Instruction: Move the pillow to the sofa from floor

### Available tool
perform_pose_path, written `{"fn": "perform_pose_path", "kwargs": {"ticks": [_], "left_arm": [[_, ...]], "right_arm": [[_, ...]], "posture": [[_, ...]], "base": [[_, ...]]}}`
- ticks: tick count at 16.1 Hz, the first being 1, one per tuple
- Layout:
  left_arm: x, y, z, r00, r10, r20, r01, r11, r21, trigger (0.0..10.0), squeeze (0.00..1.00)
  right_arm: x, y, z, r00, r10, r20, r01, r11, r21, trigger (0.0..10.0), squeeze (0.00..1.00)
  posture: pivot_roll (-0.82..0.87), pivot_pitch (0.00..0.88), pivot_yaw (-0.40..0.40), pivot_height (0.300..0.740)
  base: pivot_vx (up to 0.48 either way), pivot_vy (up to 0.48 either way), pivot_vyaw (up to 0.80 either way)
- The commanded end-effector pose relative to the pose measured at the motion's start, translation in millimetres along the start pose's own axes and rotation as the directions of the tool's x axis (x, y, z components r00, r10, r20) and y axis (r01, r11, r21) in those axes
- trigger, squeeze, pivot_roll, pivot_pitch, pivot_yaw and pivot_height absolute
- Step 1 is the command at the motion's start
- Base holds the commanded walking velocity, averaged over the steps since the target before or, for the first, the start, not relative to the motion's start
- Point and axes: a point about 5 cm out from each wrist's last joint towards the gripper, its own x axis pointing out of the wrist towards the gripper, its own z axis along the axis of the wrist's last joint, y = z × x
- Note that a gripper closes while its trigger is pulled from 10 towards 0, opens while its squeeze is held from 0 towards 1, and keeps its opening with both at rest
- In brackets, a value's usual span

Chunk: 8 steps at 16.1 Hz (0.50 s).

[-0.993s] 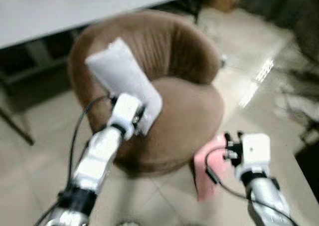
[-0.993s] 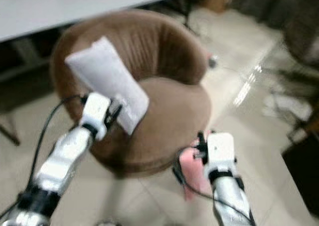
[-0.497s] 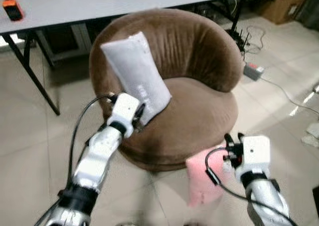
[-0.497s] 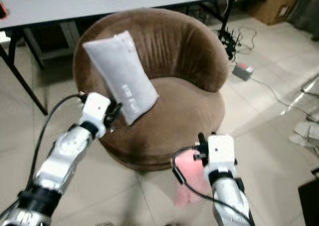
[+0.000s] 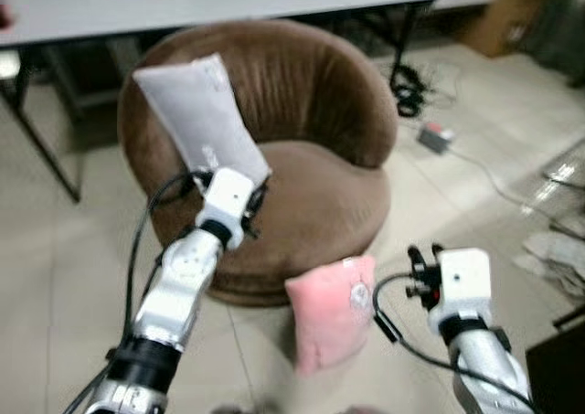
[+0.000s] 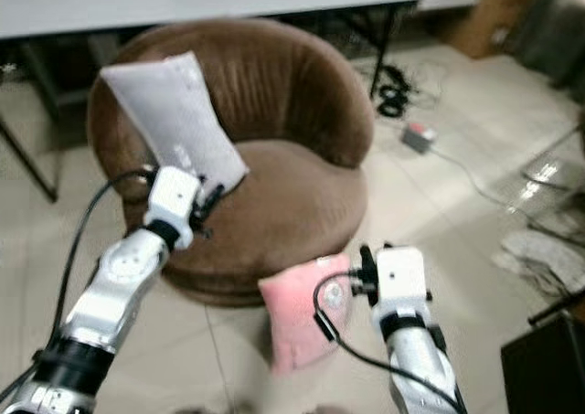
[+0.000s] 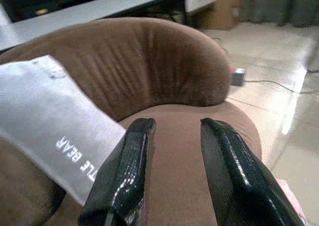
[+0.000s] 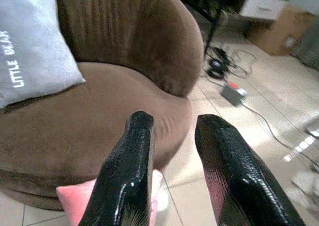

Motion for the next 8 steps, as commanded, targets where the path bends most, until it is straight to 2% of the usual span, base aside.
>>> {"fn": "perform_pose_path", "kwargs": {"ticks": [1, 8], "left_arm": [[0.4, -5.3, 6.8, 0.999, -0.022, 0.044, 0.023, 1.0, -0.014, 10.0, 0.0], [-2.3, 1.4, 6.9, 0.998, -0.006, 0.055, 0.006, 1.0, 0.013, 10.0, 0.0]], "right_arm": [[-0.6, -3.2, -2.6, 1.0, 0.013, -0.008, -0.014, 0.999, -0.032, 10.0, 0.0], [0.4, 3.3, -2.5, 0.996, 0.09, 0.01, -0.089, 0.995, -0.041, 10.0, 0.0]], "posture": [[-0.06, 0.044, 0.008, 0.74], [-0.05, 0.051, 0.007, 0.74]], "base": [[0.0, -0.48, 0.8], [0.0, -0.48, 0.8]]}}
